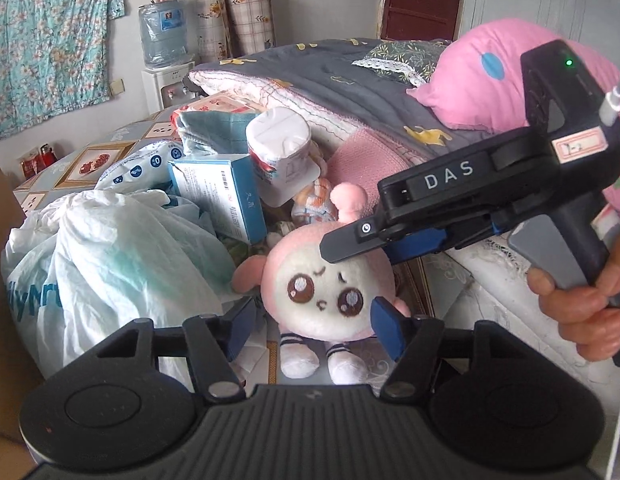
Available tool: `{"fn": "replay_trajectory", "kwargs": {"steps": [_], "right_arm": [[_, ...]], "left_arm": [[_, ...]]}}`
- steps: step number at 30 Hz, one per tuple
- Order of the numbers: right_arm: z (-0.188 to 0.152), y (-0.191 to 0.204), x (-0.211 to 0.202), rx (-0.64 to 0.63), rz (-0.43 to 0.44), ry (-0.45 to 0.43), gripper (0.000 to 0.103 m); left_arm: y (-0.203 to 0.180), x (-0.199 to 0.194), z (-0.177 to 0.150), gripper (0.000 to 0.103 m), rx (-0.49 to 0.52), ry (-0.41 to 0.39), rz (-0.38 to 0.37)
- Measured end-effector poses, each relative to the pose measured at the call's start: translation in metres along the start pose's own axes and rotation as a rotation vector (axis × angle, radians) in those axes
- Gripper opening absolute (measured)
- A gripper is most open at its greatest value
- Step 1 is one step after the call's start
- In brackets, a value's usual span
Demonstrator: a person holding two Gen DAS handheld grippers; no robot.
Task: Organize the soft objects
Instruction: 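Grasp the pink plush bunny with the right tool and lift it, then carry the bunny in the right tool into the cardboard box and release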
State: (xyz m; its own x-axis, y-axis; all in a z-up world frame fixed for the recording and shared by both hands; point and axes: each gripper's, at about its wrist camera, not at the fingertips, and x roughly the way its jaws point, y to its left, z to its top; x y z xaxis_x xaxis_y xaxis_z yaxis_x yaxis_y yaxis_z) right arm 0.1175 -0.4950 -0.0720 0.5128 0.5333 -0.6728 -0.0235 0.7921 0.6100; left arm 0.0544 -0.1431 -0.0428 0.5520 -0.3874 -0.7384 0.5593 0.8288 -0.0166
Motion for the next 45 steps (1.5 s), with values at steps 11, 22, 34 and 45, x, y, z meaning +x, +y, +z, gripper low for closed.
{"fn": "replay_trajectory", "kwargs": {"steps": [11, 22, 34, 45], "right_arm": [[0.02, -0.003, -0.009, -0.069, -0.059, -0.098, 0.066], [0.033, -0.012, 0.007, 0.003, -0.03, -0.121, 0.036], [0.018, 0.001, -0.002, -0.031, -0.018, -0.14, 0.011], [0.007, 0.059, -0.041, -0.199, 0.044, -0.174, 0.009]], "left_arm": [[0.012, 0.031, 0.001, 0.065, -0.093, 0.029, -0.046], [0.017, 0.033, 0.001, 0.066, -0.099, 0.035, -0.06], [0.001, 0.036, 0.0, 0.073, -0.031, 0.064, -0.05], [-0.002, 0.005, -0.007, 0.068, -0.073, -0.066, -0.035]]}}
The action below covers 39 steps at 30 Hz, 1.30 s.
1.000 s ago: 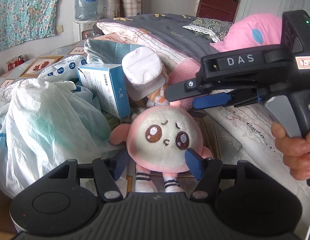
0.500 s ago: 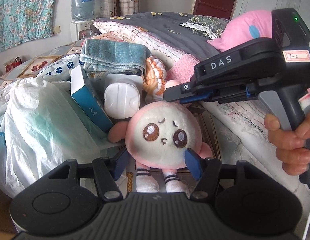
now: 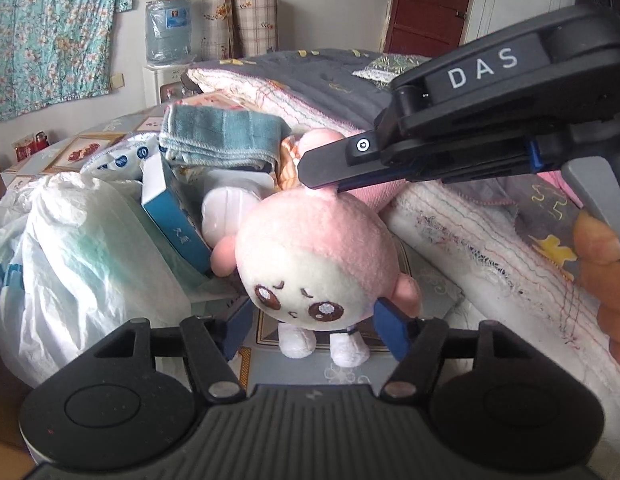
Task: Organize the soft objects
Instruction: 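Carry the bunny in the right tool into the cardboard box and release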
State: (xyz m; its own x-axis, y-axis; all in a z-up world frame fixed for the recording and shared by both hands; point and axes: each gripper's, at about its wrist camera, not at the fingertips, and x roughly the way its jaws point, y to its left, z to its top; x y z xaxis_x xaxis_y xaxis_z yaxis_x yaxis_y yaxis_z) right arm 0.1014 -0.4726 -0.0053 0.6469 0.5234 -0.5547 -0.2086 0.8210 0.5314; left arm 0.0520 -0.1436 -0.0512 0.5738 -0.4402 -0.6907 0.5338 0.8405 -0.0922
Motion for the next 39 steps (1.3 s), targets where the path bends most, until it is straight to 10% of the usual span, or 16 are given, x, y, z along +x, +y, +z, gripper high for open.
{"fn": "replay_trajectory", "kwargs": {"steps": [14, 26, 34, 39], "right_arm": [[0.063, 0.164, -0.022, -0.277, 0.288, -0.084, 0.009], [0.128, 0.296, 0.152, -0.207, 0.528, 0.19, 0.009], [0.107, 0.296, 0.314, -0.214, 0.358, 0.431, 0.009], [0.108, 0.297, 0.359, -0.324, 0.188, 0.435, 0.008]], "left_arm": [[0.064, -0.131, 0.032, 0.067, -0.153, -0.307, 0.229], [0.199, -0.159, 0.054, 0.068, -0.412, -0.278, 0.552], [0.278, -0.145, 0.034, 0.068, -0.547, -0.143, 0.636], [0.287, -0.147, 0.021, 0.068, -0.568, -0.125, 0.632]]}}
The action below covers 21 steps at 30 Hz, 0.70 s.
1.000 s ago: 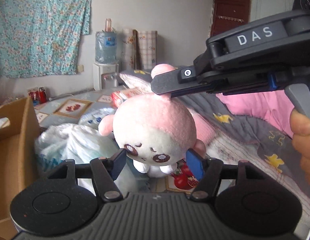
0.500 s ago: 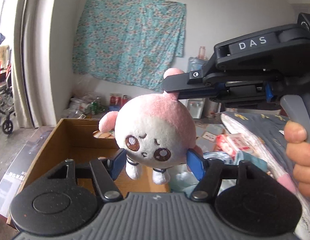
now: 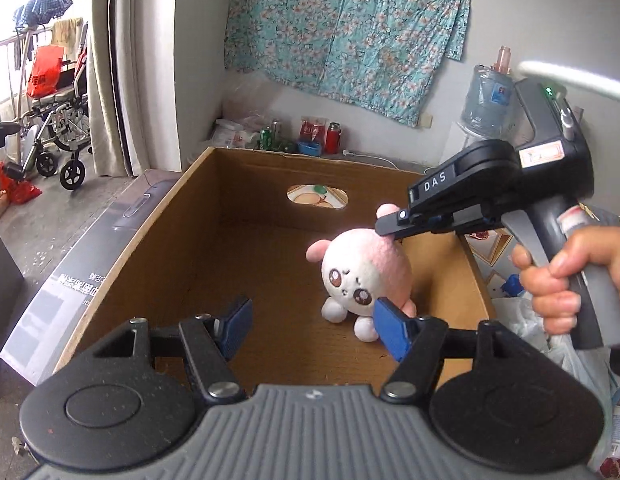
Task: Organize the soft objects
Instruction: 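Carry the bunny in the right tool into the cardboard box and release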
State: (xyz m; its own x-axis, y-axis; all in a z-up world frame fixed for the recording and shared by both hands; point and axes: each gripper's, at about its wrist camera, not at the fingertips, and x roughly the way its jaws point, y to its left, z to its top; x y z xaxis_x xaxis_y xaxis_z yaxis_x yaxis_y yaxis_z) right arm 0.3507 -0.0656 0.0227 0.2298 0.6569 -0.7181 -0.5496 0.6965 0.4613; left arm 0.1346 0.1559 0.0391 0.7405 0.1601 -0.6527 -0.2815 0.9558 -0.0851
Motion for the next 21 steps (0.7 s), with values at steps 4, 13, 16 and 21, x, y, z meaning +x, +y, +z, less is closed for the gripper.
{"fn": "replay_trajectory", "kwargs": {"steps": [4, 13, 16, 21], "right_arm": [[0.018, -0.009, 0.006, -0.084, -0.107, -0.015, 0.008], [0.04, -0.019, 0.018, -0.326, -0.305, -0.107, 0.011], [0.039, -0.018, 0.016, -0.367, -0.337, -0.134, 0.03], [0.035, -0.022, -0.025, -0.306, -0.268, -0.213, 0.048]], "left_arm": [[0.001, -0.004, -0.008, 0.068, 0.004, 0.005, -0.01], [-0.013, -0.003, -0.016, 0.068, 0.023, 0.017, -0.041], [-0.016, -0.004, -0.019, 0.069, 0.028, 0.021, -0.047], [-0.02, -0.009, -0.022, 0.071, 0.036, 0.024, -0.066]]}}
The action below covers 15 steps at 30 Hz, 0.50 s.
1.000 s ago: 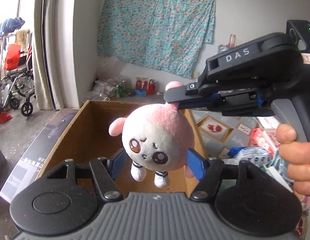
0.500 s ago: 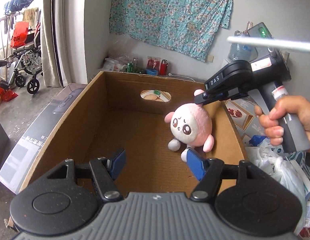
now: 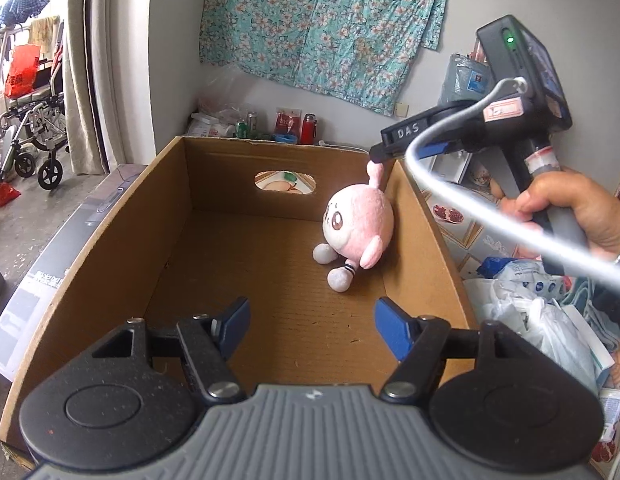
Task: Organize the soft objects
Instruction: 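Carry the bunny in the right tool into the cardboard box and release, then grasp the blue-and-white bandage box with the right tool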
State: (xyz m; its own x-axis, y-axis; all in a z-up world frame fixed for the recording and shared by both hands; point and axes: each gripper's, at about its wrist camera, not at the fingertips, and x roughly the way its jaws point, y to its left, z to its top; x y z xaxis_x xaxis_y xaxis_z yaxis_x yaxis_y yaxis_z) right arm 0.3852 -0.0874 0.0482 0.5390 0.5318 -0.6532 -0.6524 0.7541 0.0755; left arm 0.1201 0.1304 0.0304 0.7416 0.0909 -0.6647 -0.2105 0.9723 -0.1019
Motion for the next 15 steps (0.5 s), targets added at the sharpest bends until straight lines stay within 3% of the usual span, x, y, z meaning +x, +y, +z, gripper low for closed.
{"fn": "replay_trajectory", "kwargs": {"steps": [5, 9, 15], "right_arm": [[-0.013, -0.031, -0.092, 0.128, 0.041, -0.081, 0.062], [-0.044, -0.062, -0.182, 0.206, -0.017, -0.133, 0.078], [-0.127, -0.109, -0.284, 0.355, -0.13, -0.125, 0.079]], "left_arm": [[-0.014, -0.016, -0.007, 0.073, 0.04, -0.013, -0.048], [-0.036, -0.031, -0.013, 0.076, 0.101, -0.03, -0.108], [-0.087, -0.051, -0.026, 0.081, 0.206, -0.056, -0.239]]}}
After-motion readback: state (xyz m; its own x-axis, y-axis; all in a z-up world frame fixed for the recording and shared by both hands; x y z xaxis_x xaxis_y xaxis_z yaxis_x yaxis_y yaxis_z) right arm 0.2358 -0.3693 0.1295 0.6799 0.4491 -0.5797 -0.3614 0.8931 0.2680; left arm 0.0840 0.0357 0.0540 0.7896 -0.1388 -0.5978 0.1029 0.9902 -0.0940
